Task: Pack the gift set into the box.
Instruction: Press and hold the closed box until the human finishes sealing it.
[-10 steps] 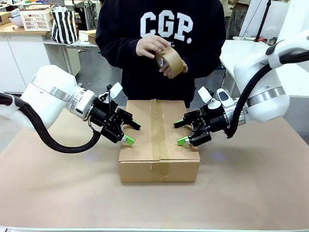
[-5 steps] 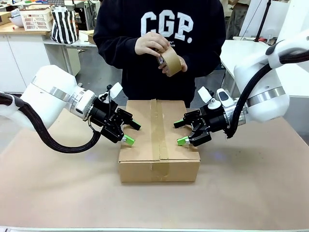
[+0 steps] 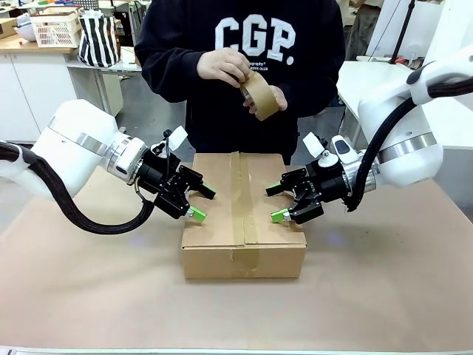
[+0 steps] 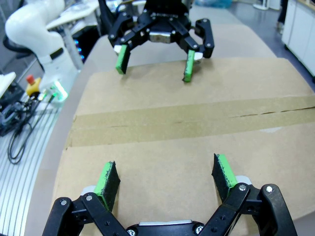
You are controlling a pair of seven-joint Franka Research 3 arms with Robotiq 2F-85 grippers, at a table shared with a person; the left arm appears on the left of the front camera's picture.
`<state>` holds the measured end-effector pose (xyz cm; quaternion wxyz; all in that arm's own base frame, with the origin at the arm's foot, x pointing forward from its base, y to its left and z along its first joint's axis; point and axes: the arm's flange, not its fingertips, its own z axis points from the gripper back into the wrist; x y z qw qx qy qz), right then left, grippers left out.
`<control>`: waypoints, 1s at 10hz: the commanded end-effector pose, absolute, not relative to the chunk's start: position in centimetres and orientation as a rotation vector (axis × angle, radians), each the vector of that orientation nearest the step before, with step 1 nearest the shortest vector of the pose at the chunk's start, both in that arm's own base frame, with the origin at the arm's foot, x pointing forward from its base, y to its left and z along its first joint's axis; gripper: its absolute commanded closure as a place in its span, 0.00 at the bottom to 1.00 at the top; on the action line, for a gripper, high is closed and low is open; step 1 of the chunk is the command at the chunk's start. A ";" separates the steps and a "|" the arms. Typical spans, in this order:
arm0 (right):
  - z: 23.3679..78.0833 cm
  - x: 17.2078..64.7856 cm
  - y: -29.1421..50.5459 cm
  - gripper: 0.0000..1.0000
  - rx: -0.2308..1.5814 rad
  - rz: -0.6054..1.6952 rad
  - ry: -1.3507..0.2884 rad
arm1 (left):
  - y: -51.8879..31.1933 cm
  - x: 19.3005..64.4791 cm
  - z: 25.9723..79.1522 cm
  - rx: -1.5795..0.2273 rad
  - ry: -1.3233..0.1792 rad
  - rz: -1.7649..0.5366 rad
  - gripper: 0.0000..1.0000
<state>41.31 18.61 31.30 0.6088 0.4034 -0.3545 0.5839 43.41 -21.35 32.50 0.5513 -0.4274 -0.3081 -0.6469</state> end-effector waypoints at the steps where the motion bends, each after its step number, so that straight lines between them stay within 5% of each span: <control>1: 31.1 41.1 18.5 0.00 0.927 1.360 -0.833 | -21.3 43.3 32.3 -1.017 -0.734 -1.522 0.00; 10: 31.1 41.1 18.5 0.00 0.927 1.360 -0.833 | -21.3 43.3 32.3 -1.017 -0.734 -1.522 0.00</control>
